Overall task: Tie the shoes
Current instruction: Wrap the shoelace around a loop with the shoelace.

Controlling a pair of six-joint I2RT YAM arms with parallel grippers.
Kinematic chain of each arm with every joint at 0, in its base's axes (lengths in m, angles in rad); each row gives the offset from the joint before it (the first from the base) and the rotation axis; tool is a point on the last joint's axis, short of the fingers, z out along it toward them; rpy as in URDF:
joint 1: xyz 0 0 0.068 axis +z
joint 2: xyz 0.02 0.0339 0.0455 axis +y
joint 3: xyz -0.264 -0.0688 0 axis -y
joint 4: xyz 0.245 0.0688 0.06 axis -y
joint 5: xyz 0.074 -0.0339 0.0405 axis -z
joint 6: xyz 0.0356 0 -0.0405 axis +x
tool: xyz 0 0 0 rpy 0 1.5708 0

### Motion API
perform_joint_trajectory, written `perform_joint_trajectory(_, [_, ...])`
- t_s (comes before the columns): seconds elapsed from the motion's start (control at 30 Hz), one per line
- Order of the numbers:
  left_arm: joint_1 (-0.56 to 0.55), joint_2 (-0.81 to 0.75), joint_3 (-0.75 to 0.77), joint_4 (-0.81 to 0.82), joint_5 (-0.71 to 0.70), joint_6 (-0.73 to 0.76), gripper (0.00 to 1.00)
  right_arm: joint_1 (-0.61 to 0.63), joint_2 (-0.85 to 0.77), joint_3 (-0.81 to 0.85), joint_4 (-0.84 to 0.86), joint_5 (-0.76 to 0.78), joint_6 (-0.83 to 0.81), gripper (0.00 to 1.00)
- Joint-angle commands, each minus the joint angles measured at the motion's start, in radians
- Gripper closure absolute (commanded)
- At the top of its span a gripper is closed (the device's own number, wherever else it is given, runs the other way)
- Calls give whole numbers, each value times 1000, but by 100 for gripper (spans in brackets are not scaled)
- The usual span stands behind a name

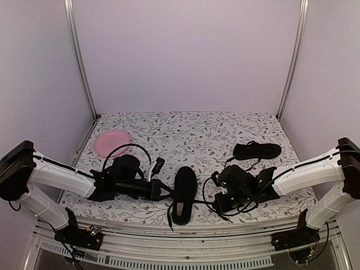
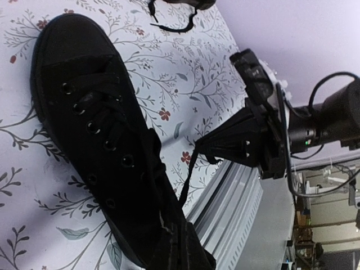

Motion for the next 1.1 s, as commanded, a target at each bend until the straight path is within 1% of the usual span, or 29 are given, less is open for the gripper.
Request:
perform_joint_trajectory(0.0, [-42, 10, 25, -29, 52, 85, 100, -6, -58, -2, 77, -31, -37, 98])
perform_joint_trajectory(0.17, [-77, 16, 39, -106, 14, 107, 100, -6, -20, 28, 130, -69, -72, 98])
perform_joint_trajectory(0.47, [-82, -10, 29, -146, -30, 95, 100, -6, 61, 59, 258, -139, -83, 98])
perform_joint_trajectory(0.53, [-82, -32, 31, -166, -48, 96, 94, -6, 67, 68, 264, -141, -83, 98])
perform_joint_trajectory(0.57, [-82, -45, 32, -174, -57, 95, 87, -6, 71, 71, 263, -139, -84, 98])
perform_joint_trajectory(0.67, [-77, -103, 40, -216, -107, 108, 75, -6, 78, 76, 255, -133, -89, 98])
perform_joint_trajectory(0.7, [-72, -119, 45, -236, -123, 112, 69, -7, 80, 79, 252, -131, -92, 98])
perform_joint_trajectory(0.8, [-45, -149, 60, -278, -139, 123, 53, -6, 86, 83, 222, -117, -93, 98])
perform_joint_trajectory(0.87, [-25, -149, 77, -303, -134, 129, 50, -6, 88, 81, 196, -102, -89, 98])
perform_joint_trajectory(0.97, [-5, -123, 105, -331, -127, 138, 50, -6, 75, 56, 163, -79, -82, 96])
perform_joint_trajectory(1.03, [5, -100, 125, -333, -107, 140, 50, -6, 56, 29, 152, -76, -76, 91])
perform_joint_trajectory(1.07, [7, -89, 132, -331, -101, 140, 50, -8, 44, 15, 150, -78, -76, 86])
